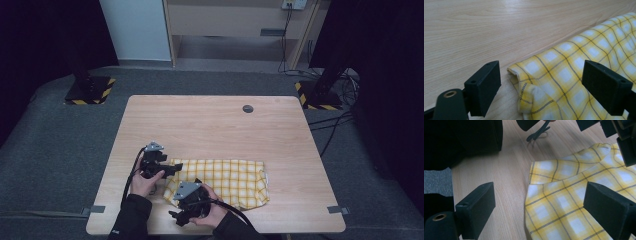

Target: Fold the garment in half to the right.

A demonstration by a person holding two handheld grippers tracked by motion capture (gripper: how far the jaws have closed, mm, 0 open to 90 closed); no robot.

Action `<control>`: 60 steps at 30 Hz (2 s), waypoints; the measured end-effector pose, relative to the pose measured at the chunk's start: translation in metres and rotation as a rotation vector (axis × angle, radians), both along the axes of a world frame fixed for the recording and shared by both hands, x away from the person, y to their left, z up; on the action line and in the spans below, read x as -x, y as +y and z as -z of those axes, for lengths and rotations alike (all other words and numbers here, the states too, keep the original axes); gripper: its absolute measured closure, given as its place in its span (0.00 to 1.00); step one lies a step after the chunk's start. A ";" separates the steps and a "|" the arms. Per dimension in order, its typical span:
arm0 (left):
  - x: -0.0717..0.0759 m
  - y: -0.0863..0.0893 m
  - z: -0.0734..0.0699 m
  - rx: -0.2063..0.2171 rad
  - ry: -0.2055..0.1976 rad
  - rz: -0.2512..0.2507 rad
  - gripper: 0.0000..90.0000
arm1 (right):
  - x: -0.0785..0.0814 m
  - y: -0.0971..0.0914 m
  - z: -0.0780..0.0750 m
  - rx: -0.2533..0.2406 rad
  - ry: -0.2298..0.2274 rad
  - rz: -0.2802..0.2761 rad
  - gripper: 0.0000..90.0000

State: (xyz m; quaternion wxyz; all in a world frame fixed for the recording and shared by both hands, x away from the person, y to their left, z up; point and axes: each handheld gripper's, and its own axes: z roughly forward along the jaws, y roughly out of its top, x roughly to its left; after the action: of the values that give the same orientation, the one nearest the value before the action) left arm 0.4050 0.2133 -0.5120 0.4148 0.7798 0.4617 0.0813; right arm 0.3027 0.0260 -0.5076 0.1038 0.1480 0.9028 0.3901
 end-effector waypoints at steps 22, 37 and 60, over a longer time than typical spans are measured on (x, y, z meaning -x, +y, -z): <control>-0.002 -0.004 0.011 0.011 0.034 0.019 0.19 | -0.014 0.022 0.017 0.023 0.002 0.032 0.18; -0.003 -0.007 0.017 0.008 0.067 0.036 0.19 | -0.020 0.031 0.025 0.045 0.014 0.043 0.24; 0.005 -0.011 0.024 -0.061 -0.067 0.010 0.43 | -0.023 0.027 0.029 -0.032 0.029 0.102 0.43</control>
State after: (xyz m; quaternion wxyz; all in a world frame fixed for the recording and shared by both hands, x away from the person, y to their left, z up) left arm 0.3997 0.2026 -0.5357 0.4064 0.7913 0.4411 0.1191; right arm 0.3255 0.0534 -0.5371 0.1082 0.2012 0.8891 0.3965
